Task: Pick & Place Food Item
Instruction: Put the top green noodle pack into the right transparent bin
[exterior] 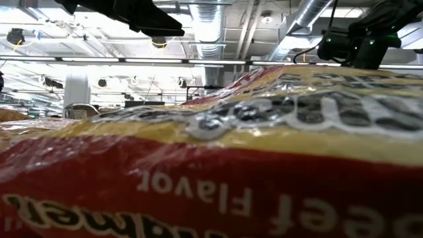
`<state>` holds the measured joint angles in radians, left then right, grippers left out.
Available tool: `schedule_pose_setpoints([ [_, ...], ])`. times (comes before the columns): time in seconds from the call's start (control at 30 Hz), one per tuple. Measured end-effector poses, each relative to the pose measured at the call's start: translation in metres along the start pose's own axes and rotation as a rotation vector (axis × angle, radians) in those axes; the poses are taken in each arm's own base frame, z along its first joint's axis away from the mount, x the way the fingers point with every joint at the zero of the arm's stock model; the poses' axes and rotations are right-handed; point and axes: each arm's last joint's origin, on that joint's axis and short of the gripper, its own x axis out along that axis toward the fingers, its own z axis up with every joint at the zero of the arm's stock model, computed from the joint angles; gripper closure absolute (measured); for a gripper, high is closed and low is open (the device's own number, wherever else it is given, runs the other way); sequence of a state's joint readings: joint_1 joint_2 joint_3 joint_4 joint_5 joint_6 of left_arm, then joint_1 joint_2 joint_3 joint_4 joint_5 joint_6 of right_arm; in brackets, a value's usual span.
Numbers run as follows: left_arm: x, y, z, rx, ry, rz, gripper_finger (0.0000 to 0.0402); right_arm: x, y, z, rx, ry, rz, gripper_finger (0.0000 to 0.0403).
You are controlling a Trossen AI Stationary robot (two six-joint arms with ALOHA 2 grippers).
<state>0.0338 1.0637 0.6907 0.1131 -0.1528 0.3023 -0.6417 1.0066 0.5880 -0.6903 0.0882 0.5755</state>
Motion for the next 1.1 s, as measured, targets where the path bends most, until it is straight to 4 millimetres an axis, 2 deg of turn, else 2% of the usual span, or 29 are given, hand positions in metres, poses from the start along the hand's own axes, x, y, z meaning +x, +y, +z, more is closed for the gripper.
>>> schedule_pose_setpoints([
  [0.1,0.0,0.0,0.0,0.0,0.0,0.0,0.0105,0.0,-0.001,0.0,0.009,0.015,0.02,0.0289],
  [0.23,0.0,0.0,0.0,0.004,0.0,0.0,0.0105,0.0,0.0,0.0,0.008,0.023,0.036,0.0369],
  [0.3,0.0,0.0,0.0,0.004,0.0,0.001,0.0105,0.0,0.0,0.0,0.002,0.024,0.047,0.0393],
  [0.47,0.0,0.0,0.0,0.006,0.0,0.001,0.0105,-0.006,0.002,0.002,0.002,-0.028,0.088,0.04],
  [0.8,0.0,0.001,0.0,0.006,0.002,0.005,0.0105,-0.033,0.001,0.006,-0.014,-0.22,0.204,0.0402],
  [1.1,0.0,0.002,-0.001,0.004,0.004,0.011,0.0105,-0.03,0.0,0.004,-0.016,-0.201,0.175,0.0403],
])
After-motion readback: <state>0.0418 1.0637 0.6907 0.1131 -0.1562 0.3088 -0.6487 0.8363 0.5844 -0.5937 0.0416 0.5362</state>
